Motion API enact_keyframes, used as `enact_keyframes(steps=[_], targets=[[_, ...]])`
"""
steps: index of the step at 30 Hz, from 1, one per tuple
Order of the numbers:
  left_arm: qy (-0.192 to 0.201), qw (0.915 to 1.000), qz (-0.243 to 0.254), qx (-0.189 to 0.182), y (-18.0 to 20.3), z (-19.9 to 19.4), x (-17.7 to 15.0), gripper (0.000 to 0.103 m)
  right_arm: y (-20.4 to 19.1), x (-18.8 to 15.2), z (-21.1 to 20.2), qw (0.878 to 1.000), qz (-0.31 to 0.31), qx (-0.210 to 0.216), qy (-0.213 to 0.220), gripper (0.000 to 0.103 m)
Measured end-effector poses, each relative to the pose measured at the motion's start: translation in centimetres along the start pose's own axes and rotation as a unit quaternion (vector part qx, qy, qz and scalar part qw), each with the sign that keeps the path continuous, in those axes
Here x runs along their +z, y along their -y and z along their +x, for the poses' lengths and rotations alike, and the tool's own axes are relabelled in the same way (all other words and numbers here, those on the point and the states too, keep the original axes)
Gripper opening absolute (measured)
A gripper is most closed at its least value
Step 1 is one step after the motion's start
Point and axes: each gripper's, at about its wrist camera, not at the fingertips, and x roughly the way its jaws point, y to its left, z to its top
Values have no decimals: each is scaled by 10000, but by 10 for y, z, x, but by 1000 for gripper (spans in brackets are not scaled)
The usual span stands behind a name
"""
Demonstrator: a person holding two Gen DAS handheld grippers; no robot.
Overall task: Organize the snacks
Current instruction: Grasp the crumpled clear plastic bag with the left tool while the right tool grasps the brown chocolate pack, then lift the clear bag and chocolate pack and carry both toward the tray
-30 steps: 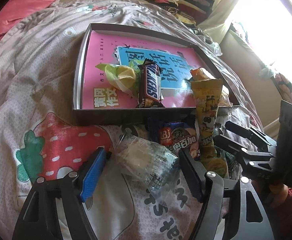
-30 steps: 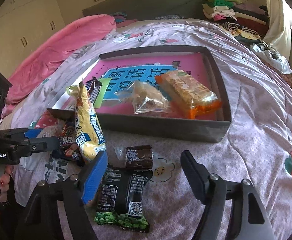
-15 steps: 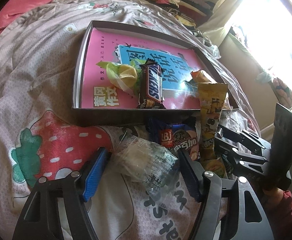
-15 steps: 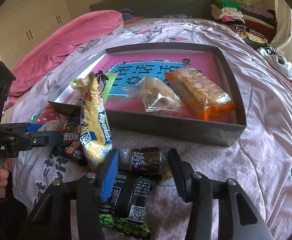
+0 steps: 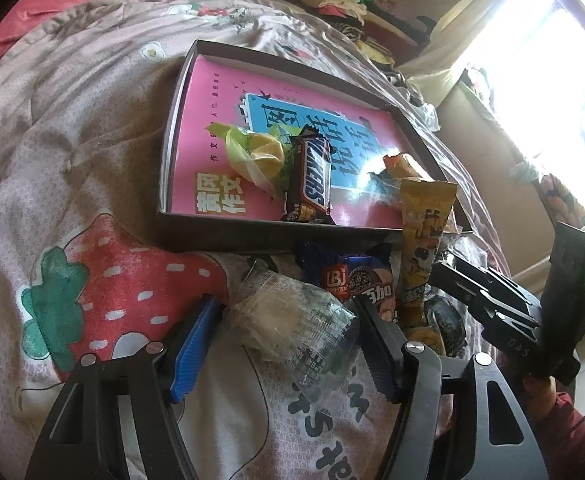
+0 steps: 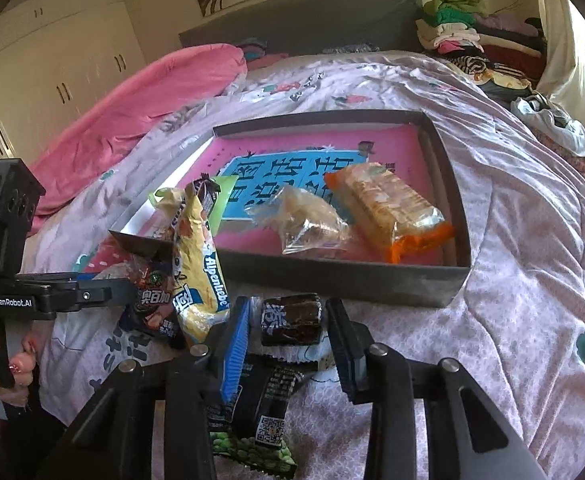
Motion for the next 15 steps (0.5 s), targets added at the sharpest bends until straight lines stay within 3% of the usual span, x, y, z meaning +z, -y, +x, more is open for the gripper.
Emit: enact_keyframes(steps=[15], targets=[[233, 9995, 171, 123, 14, -23, 0, 69, 1, 3, -16, 9995, 21, 10, 311, 39]])
